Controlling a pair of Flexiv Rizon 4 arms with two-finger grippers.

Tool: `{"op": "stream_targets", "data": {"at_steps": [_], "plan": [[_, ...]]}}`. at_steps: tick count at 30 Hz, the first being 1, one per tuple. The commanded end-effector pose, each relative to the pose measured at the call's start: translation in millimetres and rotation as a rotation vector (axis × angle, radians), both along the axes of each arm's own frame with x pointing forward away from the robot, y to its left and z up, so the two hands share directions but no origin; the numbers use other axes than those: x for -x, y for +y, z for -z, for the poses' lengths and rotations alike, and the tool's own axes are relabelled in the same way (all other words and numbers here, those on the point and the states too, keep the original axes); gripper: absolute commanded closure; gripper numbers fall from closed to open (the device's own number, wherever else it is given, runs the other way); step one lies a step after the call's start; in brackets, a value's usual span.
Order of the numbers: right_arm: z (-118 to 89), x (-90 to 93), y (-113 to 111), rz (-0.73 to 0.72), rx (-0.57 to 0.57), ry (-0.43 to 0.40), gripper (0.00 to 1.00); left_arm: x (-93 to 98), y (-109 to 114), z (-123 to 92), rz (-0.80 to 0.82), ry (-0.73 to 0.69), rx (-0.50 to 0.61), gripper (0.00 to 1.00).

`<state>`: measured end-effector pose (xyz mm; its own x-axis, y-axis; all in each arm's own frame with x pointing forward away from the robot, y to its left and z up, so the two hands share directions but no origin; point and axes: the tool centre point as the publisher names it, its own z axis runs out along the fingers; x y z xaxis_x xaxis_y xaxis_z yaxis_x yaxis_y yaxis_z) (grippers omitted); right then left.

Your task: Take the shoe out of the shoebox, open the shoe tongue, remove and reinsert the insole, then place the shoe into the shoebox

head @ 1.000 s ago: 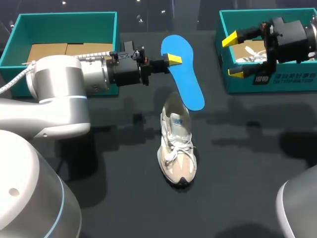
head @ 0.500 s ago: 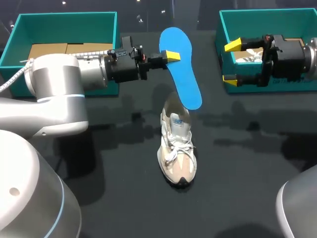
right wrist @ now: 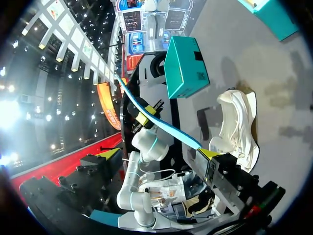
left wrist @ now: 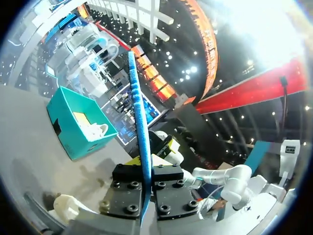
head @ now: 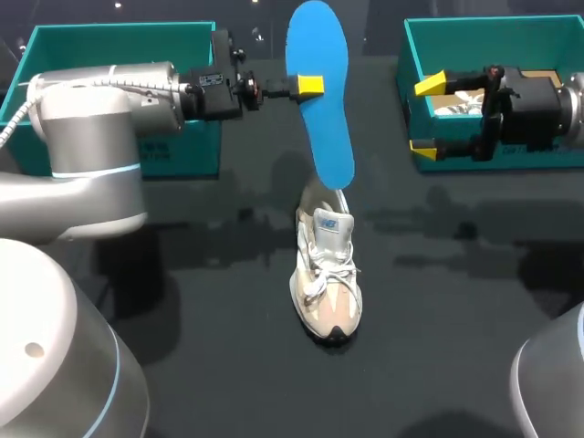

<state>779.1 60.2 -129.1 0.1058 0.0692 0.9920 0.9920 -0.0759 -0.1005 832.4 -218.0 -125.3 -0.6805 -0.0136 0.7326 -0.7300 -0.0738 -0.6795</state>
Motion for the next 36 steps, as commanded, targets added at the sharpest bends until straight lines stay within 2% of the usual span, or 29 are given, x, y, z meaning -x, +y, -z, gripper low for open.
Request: {"op": "stream_targets", "data": {"at_steps": [1, 15, 26, 31, 34, 36], "plan": [[0, -2.8, 0, 0.012, 0.002, 0.015, 0.0, 0.3, 6, -5, -0.1, -0.208, -0.061, 1.0], [0, -2.8, 0, 0.012, 0.002, 0.015, 0.0, 0.3, 6, -5, -0.1, -0.208, -0.061, 1.0], [0, -2.8, 0, 0.012, 0.002, 0.015, 0.0, -9.5, 13, -25, -0.041, -0.662, -0.197, 1.0], [0, -2.8, 0, 0.012, 0.002, 0.015, 0.0, -4.6, 18, -28, -0.012, -0.87, -0.204, 1.0], [0, -2.8, 0, 0.012, 0.002, 0.015, 0.0, 0.2, 19, -28, -0.006, -1.041, -0.203, 1.0], [0, -2.8, 0, 0.012, 0.002, 0.015, 0.0, 5.5, 20, -26, -0.02, -1.232, -0.21, 1.0]]}}
